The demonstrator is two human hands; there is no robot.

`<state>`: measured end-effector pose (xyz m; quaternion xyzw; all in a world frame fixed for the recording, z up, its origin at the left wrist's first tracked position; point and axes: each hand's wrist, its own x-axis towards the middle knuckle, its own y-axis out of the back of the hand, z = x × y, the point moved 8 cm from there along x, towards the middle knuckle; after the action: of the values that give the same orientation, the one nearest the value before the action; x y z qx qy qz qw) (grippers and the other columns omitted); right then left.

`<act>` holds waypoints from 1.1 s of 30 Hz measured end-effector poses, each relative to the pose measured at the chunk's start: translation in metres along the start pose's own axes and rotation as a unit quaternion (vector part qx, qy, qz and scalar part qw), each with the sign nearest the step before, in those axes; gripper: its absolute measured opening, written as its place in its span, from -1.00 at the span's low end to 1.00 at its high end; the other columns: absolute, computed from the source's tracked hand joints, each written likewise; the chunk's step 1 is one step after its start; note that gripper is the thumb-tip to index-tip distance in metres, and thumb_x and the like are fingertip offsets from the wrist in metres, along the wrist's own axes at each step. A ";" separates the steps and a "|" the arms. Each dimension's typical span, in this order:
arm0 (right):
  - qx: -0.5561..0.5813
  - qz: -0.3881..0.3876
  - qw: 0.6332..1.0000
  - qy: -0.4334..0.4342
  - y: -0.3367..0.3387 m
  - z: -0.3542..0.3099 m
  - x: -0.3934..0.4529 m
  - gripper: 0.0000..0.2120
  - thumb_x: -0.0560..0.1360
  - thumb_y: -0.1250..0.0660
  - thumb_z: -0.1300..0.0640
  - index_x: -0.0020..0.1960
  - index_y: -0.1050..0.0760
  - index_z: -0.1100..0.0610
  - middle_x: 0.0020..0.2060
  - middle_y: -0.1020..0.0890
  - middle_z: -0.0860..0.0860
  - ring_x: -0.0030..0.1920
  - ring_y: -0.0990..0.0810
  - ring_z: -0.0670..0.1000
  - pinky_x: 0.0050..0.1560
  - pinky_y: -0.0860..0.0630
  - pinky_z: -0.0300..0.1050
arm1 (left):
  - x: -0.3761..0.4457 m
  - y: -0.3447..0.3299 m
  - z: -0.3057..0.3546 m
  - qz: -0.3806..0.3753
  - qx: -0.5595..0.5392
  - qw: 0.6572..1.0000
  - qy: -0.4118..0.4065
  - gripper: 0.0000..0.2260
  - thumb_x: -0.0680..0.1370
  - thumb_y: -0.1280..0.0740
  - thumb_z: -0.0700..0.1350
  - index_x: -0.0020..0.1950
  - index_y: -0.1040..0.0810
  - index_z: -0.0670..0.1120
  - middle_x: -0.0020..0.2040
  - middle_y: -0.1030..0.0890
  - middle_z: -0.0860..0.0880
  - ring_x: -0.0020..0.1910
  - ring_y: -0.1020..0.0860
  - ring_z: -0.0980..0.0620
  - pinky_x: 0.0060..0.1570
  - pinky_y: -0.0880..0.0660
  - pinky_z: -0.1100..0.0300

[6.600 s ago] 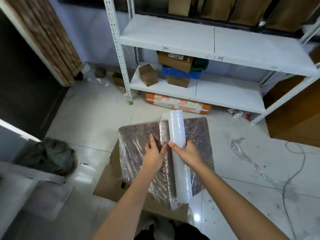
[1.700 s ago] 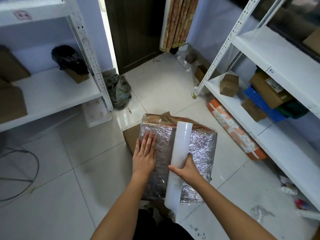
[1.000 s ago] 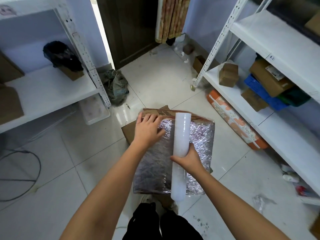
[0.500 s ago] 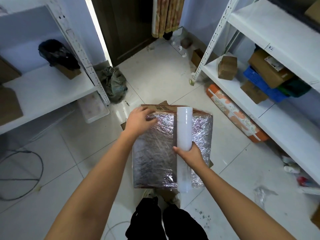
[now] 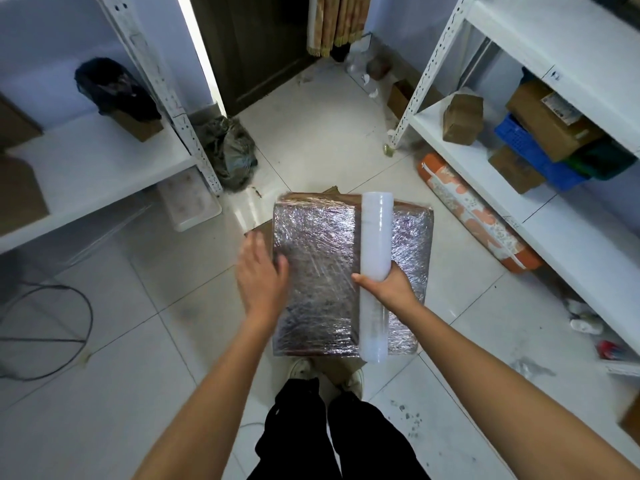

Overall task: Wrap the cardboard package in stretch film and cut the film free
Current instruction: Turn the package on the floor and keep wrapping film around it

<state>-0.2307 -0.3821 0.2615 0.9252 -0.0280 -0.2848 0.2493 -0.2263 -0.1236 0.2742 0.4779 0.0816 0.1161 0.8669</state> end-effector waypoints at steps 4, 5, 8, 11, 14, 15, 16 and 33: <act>-0.011 0.020 1.000 0.006 -0.002 -0.001 0.001 -0.40 0.32 -0.55 0.01 0.23 -0.40 0.21 0.02 -0.54 0.06 0.01 -0.53 0.06 0.04 -0.54 -0.03 | -0.097 -0.068 0.025 -0.038 0.119 0.911 -0.392 -0.44 0.53 -0.25 -0.07 0.48 -0.21 -0.21 0.49 -0.28 -0.15 0.48 -0.22 -0.11 0.43 -0.17 -0.10; -0.012 0.021 1.000 0.007 -0.001 -0.001 0.002 -0.40 0.32 -0.55 0.00 0.23 -0.41 0.21 0.03 -0.54 0.06 0.01 -0.53 0.05 0.03 -0.54 -0.03 | -0.103 -0.079 0.019 -0.052 0.136 0.905 -0.399 -0.46 0.55 -0.23 -0.06 0.49 -0.22 -0.21 0.49 -0.28 -0.14 0.49 -0.21 -0.09 0.43 -0.17 -0.11; -0.018 0.024 0.999 0.017 -0.001 0.001 0.006 -0.38 0.31 -0.55 -0.03 0.23 -0.41 0.21 0.06 -0.57 0.08 0.05 -0.56 0.07 0.06 -0.56 0.02 | -0.100 -0.091 0.009 -0.065 0.169 0.903 -0.390 -0.47 0.59 -0.15 0.02 0.51 -0.21 -0.19 0.51 -0.24 -0.11 0.49 -0.21 -0.05 0.44 -0.13 -0.09; -0.014 0.027 0.999 0.026 -0.002 -0.004 0.008 -0.40 0.33 -0.53 -0.02 0.24 -0.41 0.21 0.04 -0.56 0.06 0.04 -0.56 0.06 0.03 -0.56 -0.03 | -0.088 -0.093 0.008 -0.069 0.181 0.904 -0.380 -0.48 0.61 -0.10 0.04 0.51 -0.21 -0.18 0.53 -0.21 -0.10 0.50 -0.19 -0.06 0.48 -0.08 -0.08; -0.006 0.035 0.999 0.019 -0.002 -0.005 0.010 -0.43 0.32 -0.54 -0.01 0.20 -0.43 0.22 0.02 -0.58 0.09 0.02 -0.57 0.07 -0.02 -0.56 -0.05 | -0.090 -0.089 0.018 -0.037 0.153 0.906 -0.392 -0.48 0.58 -0.16 0.00 0.48 -0.27 -0.23 0.51 -0.24 -0.16 0.50 -0.20 -0.10 0.46 -0.11 -0.13; -0.005 0.039 0.999 0.019 -0.002 -0.005 0.011 -0.43 0.31 -0.55 -0.01 0.19 -0.44 0.23 0.01 -0.59 0.10 0.02 -0.58 0.08 -0.04 -0.56 -0.06 | -0.098 -0.091 0.019 -0.037 0.150 0.893 -0.423 -0.48 0.57 -0.17 -0.01 0.47 -0.29 -0.24 0.50 -0.25 -0.17 0.50 -0.21 -0.11 0.45 -0.13 -0.15; -0.007 0.038 0.999 0.018 -0.002 -0.003 0.011 -0.43 0.31 -0.55 0.00 0.18 -0.44 0.23 0.01 -0.59 0.10 0.02 -0.59 0.09 -0.05 -0.56 -0.06 | -0.107 -0.094 0.019 -0.038 0.156 0.873 -0.460 -0.47 0.56 -0.18 -0.01 0.47 -0.29 -0.24 0.50 -0.24 -0.18 0.50 -0.20 -0.12 0.43 -0.14 -0.16; -0.003 0.054 0.998 0.040 0.007 -0.012 -0.012 -0.32 0.33 -0.54 0.08 0.30 -0.26 0.19 0.03 -0.44 0.00 0.01 -0.46 0.00 -0.05 -0.44 -0.11 | -0.115 -0.105 -0.009 -0.061 0.226 0.858 -0.457 -0.36 0.46 -0.22 0.06 0.51 -0.22 -0.11 0.51 -0.23 -0.11 0.51 -0.16 -0.07 0.45 -0.06 -0.18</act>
<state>-0.2334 -0.3808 0.2792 0.9323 -0.0671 -0.2337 0.2677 -0.3261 -0.2027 0.1841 0.6540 -0.2709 -0.1902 0.6802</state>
